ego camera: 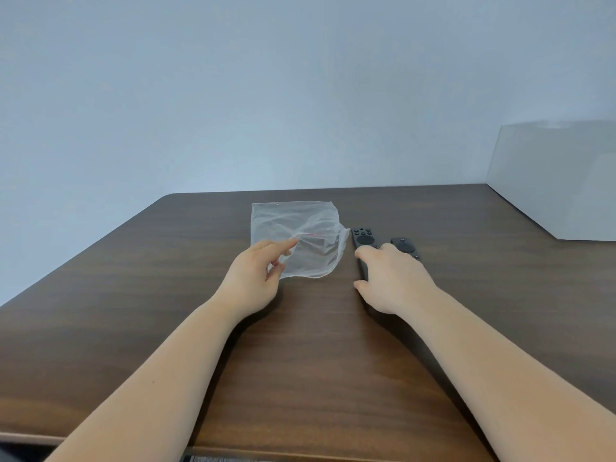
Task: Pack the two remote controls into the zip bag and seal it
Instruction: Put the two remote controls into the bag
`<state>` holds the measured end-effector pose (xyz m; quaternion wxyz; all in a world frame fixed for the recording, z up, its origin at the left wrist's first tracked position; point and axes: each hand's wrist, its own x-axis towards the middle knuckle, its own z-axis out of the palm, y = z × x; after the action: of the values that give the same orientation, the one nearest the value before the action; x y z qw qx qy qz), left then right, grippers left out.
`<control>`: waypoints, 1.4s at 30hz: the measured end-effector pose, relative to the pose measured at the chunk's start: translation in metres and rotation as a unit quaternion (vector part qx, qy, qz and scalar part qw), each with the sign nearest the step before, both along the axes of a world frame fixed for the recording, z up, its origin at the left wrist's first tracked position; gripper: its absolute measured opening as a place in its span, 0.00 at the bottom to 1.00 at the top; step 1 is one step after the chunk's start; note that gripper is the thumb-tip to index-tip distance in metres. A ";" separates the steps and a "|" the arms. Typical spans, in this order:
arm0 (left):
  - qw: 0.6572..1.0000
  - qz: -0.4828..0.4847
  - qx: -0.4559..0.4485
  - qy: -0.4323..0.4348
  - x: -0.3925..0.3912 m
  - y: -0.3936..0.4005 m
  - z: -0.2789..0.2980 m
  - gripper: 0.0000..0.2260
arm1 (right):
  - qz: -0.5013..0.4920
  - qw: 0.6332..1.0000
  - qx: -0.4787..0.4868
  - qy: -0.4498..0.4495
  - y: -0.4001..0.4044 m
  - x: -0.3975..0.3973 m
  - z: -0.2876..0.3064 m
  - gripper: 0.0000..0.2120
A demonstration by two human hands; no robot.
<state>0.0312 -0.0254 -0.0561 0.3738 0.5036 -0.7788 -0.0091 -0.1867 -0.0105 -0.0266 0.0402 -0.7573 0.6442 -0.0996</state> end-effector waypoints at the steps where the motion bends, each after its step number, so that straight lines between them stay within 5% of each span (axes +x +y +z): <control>1: 1.000 0.010 -0.004 0.009 -0.001 0.001 0.001 0.19 | -0.004 1.000 -0.008 -0.013 -0.001 0.001 0.000 0.17; 7: 0.995 0.062 -0.017 0.080 -0.005 0.004 0.008 0.16 | -0.042 0.971 -0.168 -0.163 -0.011 -0.004 0.006 0.09; 13: 0.997 0.067 -0.041 0.022 -0.006 0.000 0.003 0.12 | 0.011 0.840 -0.435 -0.325 -0.004 -0.014 0.026 0.06; 16: 0.994 0.097 -0.050 0.010 -0.002 -0.007 -0.002 0.09 | 0.076 0.798 -0.458 -0.384 0.006 -0.009 0.029 0.06; 22: 0.986 0.157 -0.033 0.038 0.003 -0.009 0.001 0.09 | 0.248 0.822 -0.377 -0.347 0.018 0.011 0.017 0.03; 28: 0.968 0.200 -0.031 0.150 0.007 -0.005 0.005 0.11 | 0.263 0.818 -0.387 -0.334 0.017 0.010 0.012 0.04; 35: 0.985 0.046 -0.109 0.122 -0.018 0.012 0.009 0.11 | 0.222 0.884 -0.357 -0.207 0.008 0.022 -0.002 0.08; 42: 0.991 -0.031 -0.053 0.121 -0.031 0.019 0.012 0.12 | 0.192 0.935 -0.269 -0.127 -0.005 0.032 -0.015 0.10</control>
<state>-0.0003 -0.0061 -0.0436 0.4909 0.4537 -0.7426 -0.0405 -0.1547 -0.0151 -0.0416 -0.0651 -0.8299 0.4251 -0.3553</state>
